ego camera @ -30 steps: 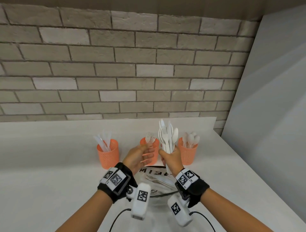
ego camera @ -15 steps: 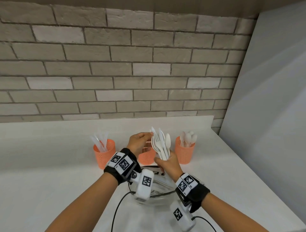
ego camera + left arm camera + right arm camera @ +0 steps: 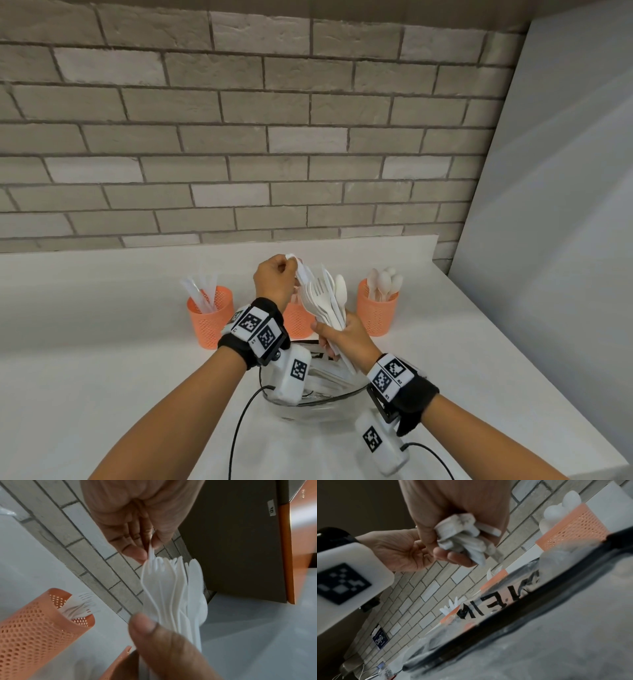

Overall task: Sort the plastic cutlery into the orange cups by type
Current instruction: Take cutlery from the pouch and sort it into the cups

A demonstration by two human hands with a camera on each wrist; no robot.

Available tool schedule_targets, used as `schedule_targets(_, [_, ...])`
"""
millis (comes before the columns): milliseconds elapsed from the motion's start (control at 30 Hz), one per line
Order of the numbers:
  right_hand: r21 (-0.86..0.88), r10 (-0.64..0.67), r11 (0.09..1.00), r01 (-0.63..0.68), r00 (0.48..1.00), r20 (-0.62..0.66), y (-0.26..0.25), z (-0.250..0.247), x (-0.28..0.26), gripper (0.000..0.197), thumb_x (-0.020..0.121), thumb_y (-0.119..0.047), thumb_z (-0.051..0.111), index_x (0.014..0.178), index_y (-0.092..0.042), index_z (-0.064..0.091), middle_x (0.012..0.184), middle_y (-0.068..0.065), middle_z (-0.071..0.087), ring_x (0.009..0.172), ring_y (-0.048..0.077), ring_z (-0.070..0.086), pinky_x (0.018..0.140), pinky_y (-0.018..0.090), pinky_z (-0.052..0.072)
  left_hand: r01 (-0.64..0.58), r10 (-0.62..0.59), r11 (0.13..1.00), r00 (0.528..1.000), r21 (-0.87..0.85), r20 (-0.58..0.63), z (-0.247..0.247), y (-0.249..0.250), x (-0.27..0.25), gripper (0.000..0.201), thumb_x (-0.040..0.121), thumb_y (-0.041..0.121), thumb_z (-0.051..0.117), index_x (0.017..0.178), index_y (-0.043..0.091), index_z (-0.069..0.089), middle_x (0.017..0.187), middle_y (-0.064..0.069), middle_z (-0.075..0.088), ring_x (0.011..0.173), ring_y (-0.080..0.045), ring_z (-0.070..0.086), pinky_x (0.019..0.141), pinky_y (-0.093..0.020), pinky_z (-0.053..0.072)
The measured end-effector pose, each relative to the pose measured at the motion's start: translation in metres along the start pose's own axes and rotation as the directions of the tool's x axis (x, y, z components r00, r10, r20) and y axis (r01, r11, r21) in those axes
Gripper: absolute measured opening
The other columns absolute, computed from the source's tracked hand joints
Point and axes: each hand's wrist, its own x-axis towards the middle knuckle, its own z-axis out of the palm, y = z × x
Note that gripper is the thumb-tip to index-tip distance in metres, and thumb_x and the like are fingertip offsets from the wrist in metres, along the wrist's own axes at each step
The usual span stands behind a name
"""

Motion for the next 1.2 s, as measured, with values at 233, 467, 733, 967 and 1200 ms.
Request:
schedule_targets(233, [-0.045, 0.022, 0.999, -0.022, 1.000, 0.010, 0.001, -0.001, 0.000, 0.011, 0.087, -0.012, 0.063, 0.083, -0.017, 0.054, 0.047, -0.003, 0.052, 0.033, 0.007, 0.042, 0.034, 0.018, 0.033, 0.121, -0.125, 0.992, 0.977, 0.032, 0.170, -0.001, -0.008, -0.003, 0.021, 0.095, 0.021, 0.049, 0.081, 0.010, 0.059, 0.084, -0.011, 0.064, 0.066, -0.018, 0.059, 0.055, -0.025, 0.052])
schedule_targets(467, [-0.054, 0.052, 0.997, -0.047, 0.995, 0.084, -0.002, -0.006, -0.001, 0.007, 0.088, -0.009, 0.062, 0.087, -0.013, 0.056, 0.050, -0.002, 0.055, 0.030, 0.005, 0.039, 0.032, 0.015, 0.031, 0.184, -0.153, 0.955, 0.978, -0.235, 0.144, -0.014, 0.003, 0.009, 0.029, 0.099, 0.017, 0.038, 0.109, -0.002, 0.057, 0.094, -0.016, 0.066, 0.067, -0.016, 0.064, 0.054, -0.018, 0.053])
schedule_targets(733, [-0.029, 0.114, 0.993, -0.112, 0.988, 0.107, 0.001, -0.009, -0.002, 0.012, 0.090, -0.002, 0.055, 0.083, -0.013, 0.056, 0.041, -0.007, 0.046, 0.030, 0.004, 0.034, 0.032, 0.015, 0.027, 0.060, -0.132, 0.843, 0.986, -0.534, -0.099, -0.041, 0.013, 0.031, 0.023, 0.101, 0.018, 0.035, 0.086, 0.011, 0.052, 0.089, -0.014, 0.063, 0.050, -0.004, 0.066, 0.056, -0.019, 0.055])
schedule_targets(967, [-0.075, 0.103, 0.992, -0.105, 0.994, -0.025, 0.002, -0.011, 0.004, 0.016, 0.087, -0.003, 0.060, 0.079, -0.015, 0.053, 0.043, -0.007, 0.045, 0.031, 0.004, 0.041, 0.033, 0.017, 0.035, 0.164, -0.225, 0.774, 0.974, -0.611, -0.024, -0.055, -0.001, 0.030, 0.019, 0.099, 0.013, 0.036, 0.097, 0.014, 0.055, 0.065, -0.001, 0.039, 0.041, -0.006, 0.040, 0.039, -0.014, 0.039])
schedule_targets(1200, [-0.181, -0.011, 0.983, -0.031, 0.974, -0.227, 0.008, -0.003, 0.013, 0.018, 0.085, -0.005, 0.058, 0.076, -0.019, 0.050, 0.057, 0.000, 0.044, 0.033, 0.003, 0.039, 0.037, 0.021, 0.035, 0.357, -0.292, 0.904, 0.918, -0.237, 0.269, -0.023, -0.021, -0.011, 0.016, 0.095, 0.006, 0.042, 0.101, 0.005, 0.057, 0.059, 0.002, 0.044, 0.047, -0.007, 0.036, 0.038, -0.013, 0.032])
